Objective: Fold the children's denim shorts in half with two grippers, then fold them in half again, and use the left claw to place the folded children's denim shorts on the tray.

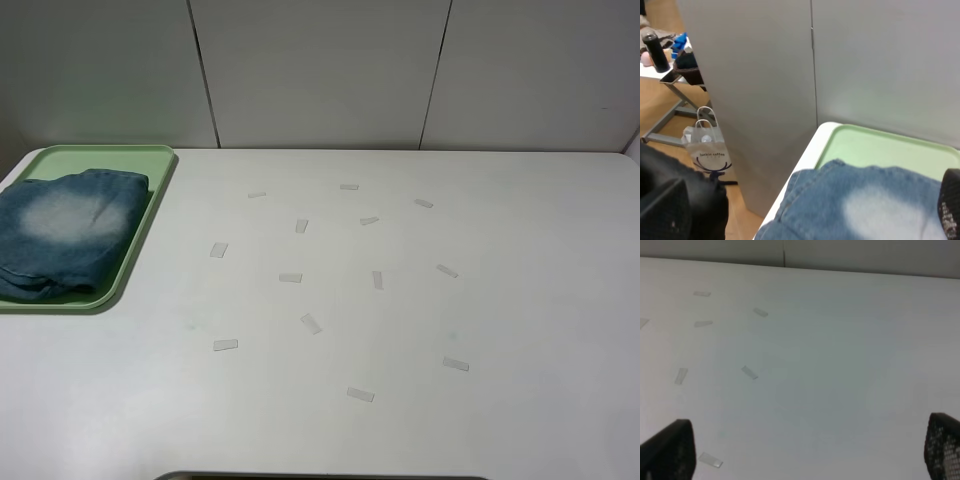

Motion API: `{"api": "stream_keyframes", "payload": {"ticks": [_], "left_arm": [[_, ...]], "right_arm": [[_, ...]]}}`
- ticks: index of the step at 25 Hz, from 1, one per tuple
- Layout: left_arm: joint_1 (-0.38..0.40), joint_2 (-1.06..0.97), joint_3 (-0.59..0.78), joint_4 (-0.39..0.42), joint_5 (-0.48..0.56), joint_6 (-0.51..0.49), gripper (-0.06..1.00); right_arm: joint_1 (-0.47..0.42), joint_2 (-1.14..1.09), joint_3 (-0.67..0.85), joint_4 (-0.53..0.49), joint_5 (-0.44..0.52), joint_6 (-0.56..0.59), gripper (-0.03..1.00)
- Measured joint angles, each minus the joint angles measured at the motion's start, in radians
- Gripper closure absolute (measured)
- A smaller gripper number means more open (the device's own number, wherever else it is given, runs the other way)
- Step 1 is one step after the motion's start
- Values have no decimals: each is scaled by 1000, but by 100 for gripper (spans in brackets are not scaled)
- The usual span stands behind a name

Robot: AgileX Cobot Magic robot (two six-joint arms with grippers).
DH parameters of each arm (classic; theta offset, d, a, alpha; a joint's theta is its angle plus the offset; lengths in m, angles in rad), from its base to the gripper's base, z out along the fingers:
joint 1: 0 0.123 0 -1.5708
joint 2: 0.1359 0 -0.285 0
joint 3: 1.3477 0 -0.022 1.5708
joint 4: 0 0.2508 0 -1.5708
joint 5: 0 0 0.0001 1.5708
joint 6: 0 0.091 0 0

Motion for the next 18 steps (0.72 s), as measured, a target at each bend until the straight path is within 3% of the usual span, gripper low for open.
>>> {"api": "stream_keyframes", "payload": {"ticks": [4, 6, 12, 18], "left_arm": [[-44, -114, 0, -151, 139, 160, -5], [-79, -147, 0, -197, 198, 193, -5], [-161, -245, 6, -231, 379, 205, -5], [-171, -391, 6, -295, 517, 223, -5]], "right_arm": [[0, 0, 0, 0, 0, 0, 27], [0, 0, 0, 0, 0, 0, 27], [0, 0, 0, 0, 0, 0, 27], [0, 0, 0, 0, 0, 0, 27]]}}
